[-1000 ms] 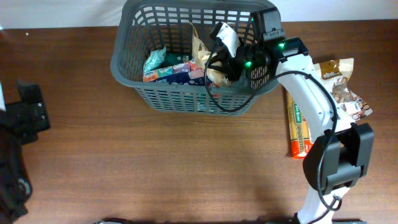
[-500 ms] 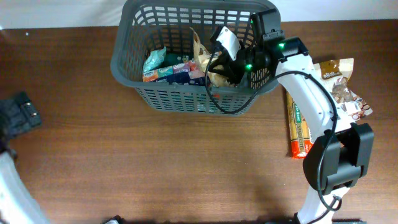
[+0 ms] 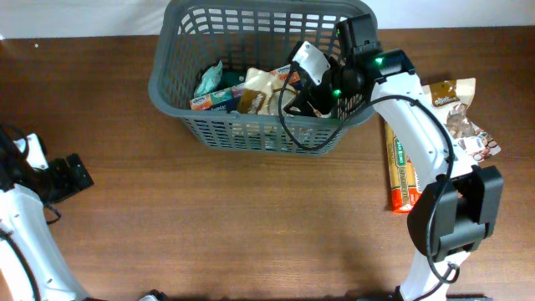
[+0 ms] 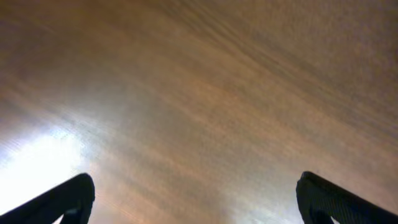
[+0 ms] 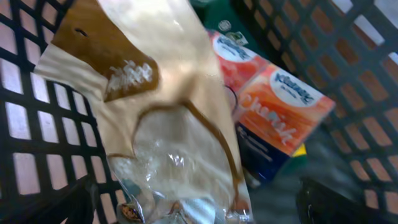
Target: Pack container
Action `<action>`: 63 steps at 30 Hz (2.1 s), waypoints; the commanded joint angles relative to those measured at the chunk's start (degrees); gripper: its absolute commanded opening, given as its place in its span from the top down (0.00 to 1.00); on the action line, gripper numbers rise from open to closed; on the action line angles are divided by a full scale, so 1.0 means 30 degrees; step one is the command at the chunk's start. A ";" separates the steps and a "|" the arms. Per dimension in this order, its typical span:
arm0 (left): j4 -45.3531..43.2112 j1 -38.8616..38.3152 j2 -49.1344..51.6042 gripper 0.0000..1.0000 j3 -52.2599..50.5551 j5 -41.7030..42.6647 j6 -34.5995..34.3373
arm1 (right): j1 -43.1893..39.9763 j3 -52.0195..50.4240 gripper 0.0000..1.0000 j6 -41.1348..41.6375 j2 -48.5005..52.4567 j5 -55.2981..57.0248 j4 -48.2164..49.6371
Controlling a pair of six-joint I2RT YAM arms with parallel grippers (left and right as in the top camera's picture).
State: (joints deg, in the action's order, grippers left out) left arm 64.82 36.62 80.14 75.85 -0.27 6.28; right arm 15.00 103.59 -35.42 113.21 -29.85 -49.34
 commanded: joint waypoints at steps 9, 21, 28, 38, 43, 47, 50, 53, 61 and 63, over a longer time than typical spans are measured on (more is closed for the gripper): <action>-0.2040 0.0117 -0.0328 0.01 -0.1443 0.0648 0.0379 | 0.0007 0.7752 0.01 0.1392 -0.1064 -0.0117 -0.0168; -0.4954 0.0117 0.0022 0.01 -0.3723 0.0102 0.0357 | -0.1858 1.4316 0.01 0.1938 -0.1078 1.2211 -0.7278; -0.5770 0.0117 0.0816 0.01 -0.4422 0.0124 0.0357 | -0.5464 1.4258 0.01 0.9151 -0.1078 1.7041 -1.0921; -0.5850 0.0095 0.1253 0.01 -0.4422 0.0189 0.0350 | -1.1213 1.1366 0.01 0.8896 -0.0831 0.9785 -1.2378; -0.5843 0.0102 0.1253 0.01 -0.4422 0.0175 0.0357 | -1.2779 0.7919 0.01 0.3322 -0.0386 1.0477 -1.0593; -0.5814 0.0095 0.1253 0.01 -0.4422 0.0175 0.0350 | -1.3551 0.5938 0.01 0.1545 0.0255 1.0564 -0.9369; -0.5821 0.0095 0.1253 0.01 -0.4422 0.0182 0.0335 | -1.3755 0.4794 0.01 -0.0729 0.0918 1.0003 -0.8757; -0.5909 0.0095 0.1253 0.01 -0.4422 0.0168 0.0226 | -1.3763 0.3840 0.01 -0.2273 0.1683 0.9763 -0.8094; -0.6040 0.0095 0.1253 0.01 -0.4422 0.0175 0.0219 | -1.3755 0.3271 0.01 -0.4626 0.5085 0.9304 -0.6761; -0.5996 0.0095 0.1253 0.01 -0.4422 0.0175 0.0219 | -1.3755 0.3271 0.01 -0.4634 0.5763 0.9296 -0.6229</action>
State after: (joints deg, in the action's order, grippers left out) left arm 46.96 36.62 83.48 63.09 0.21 6.42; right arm -26.28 114.08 -46.54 127.74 -0.54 -69.17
